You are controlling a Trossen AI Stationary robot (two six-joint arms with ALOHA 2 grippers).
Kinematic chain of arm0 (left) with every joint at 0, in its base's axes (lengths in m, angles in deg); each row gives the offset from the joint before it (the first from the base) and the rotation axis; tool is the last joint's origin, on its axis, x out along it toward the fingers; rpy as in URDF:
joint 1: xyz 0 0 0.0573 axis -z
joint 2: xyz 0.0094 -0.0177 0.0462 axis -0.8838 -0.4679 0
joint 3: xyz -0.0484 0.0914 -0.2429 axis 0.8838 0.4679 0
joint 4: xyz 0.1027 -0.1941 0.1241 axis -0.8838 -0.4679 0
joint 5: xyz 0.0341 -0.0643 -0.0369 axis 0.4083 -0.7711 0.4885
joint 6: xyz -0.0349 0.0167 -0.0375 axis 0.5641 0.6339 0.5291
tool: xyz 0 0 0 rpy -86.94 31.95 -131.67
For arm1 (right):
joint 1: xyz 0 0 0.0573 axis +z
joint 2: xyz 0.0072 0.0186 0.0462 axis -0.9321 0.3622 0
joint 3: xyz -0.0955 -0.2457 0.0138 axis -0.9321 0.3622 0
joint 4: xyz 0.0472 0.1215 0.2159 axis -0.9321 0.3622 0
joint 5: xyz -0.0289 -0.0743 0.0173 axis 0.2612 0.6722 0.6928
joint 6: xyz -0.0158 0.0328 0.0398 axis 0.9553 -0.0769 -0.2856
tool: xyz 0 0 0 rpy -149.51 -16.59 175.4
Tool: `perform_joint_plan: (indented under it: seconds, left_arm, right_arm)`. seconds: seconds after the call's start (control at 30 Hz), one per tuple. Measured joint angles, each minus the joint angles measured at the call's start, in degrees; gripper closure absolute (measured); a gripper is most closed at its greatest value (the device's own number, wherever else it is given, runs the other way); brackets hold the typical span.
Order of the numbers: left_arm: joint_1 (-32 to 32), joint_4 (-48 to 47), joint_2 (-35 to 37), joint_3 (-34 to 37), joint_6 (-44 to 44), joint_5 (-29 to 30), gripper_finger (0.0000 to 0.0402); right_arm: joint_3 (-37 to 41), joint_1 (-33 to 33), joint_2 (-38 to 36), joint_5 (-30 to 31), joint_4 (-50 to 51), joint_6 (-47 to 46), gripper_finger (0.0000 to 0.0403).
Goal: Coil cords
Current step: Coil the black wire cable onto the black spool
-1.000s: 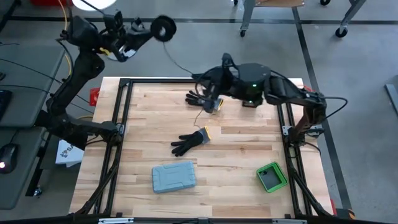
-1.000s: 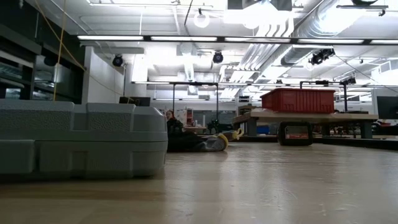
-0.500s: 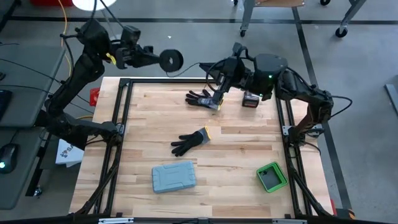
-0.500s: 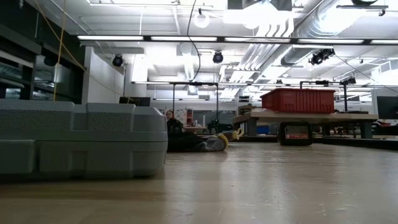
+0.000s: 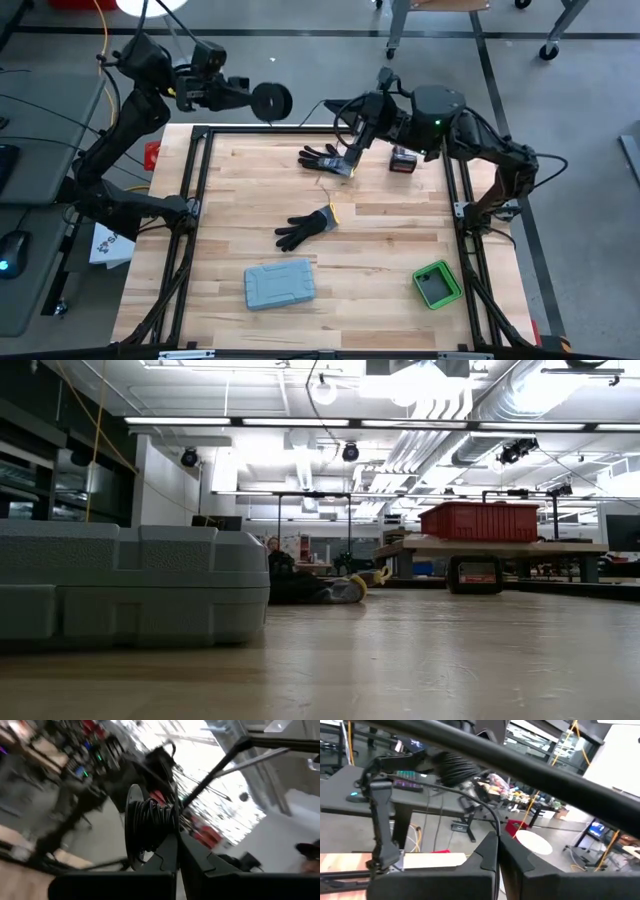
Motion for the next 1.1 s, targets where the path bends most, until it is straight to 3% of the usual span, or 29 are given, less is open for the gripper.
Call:
perform_joint_plan:
  seconds: [0.4, 0.73, 1.1]
  left_arm:
    - [2.9, 0.1, 0.3, 0.0, 5.8, -4.4, 0.0401]
    - [10.9, 1.1, -4.2, 0.0, 6.9, -4.0, 0.0401]
    - [18.3, 24.5, -13.1, 0.0, 19.4, -5.2, 0.0401]
  right_arm:
    - [0.0, -0.8, -0.8, 1.5, -3.2, 2.8, 0.0403]
    - [0.0, -3.5, -0.6, -3.8, -6.9, -0.4, 0.0403]
    - [0.0, -3.7, 2.8, -11.5, -6.8, -5.3, 0.0403]
